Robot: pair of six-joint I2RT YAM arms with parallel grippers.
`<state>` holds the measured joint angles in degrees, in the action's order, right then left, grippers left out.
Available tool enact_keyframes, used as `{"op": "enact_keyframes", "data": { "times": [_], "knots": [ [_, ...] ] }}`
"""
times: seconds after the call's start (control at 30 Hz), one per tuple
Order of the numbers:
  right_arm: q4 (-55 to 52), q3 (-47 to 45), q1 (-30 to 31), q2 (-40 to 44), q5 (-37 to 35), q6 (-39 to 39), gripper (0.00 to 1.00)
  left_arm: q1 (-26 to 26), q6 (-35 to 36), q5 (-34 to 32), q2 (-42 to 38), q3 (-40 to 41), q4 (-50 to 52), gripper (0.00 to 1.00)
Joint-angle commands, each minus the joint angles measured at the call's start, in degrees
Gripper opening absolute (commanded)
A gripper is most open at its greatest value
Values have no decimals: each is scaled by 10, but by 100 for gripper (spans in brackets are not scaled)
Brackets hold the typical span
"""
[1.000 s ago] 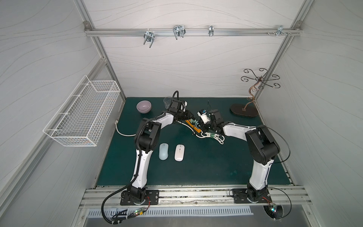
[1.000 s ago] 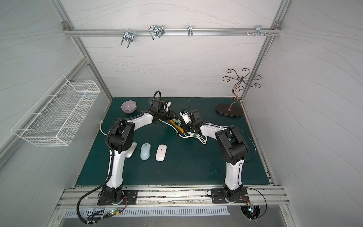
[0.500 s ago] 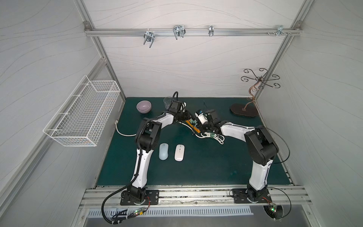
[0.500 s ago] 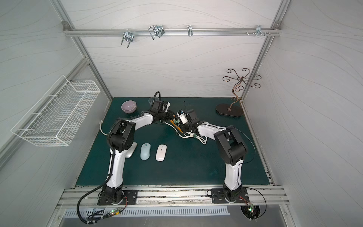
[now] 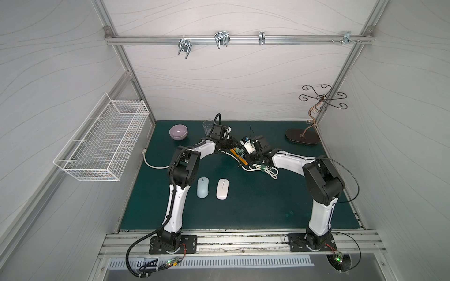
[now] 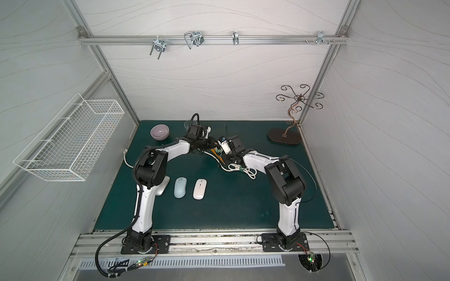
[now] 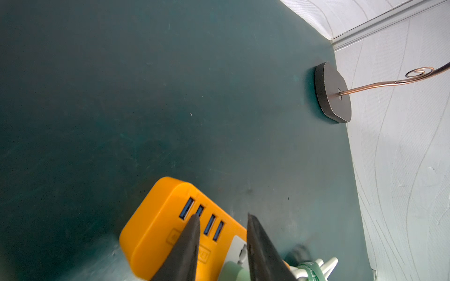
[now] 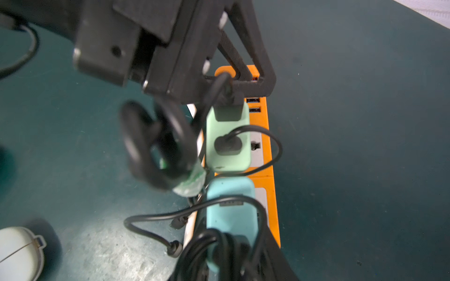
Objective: Unplug the wireless mouse
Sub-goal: Remove the plug from the socket.
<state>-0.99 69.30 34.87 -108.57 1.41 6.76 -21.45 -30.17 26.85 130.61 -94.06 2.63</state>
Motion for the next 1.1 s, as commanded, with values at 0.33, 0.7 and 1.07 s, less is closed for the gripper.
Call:
{"op": "enact_keyframes", "data": {
  "times": [0.33,0.7,1.07],
  "knots": [
    [30,-91,16,29,-9,-95,0,-11,-18,0,47,16,95,37],
    [-8,-14,27,29,-11,-59,0,-10,-18,4,51,16,100,37],
    [-12,-16,28,25,-22,-47,0,-8,-20,6,55,16,101,37]
  ]
}}
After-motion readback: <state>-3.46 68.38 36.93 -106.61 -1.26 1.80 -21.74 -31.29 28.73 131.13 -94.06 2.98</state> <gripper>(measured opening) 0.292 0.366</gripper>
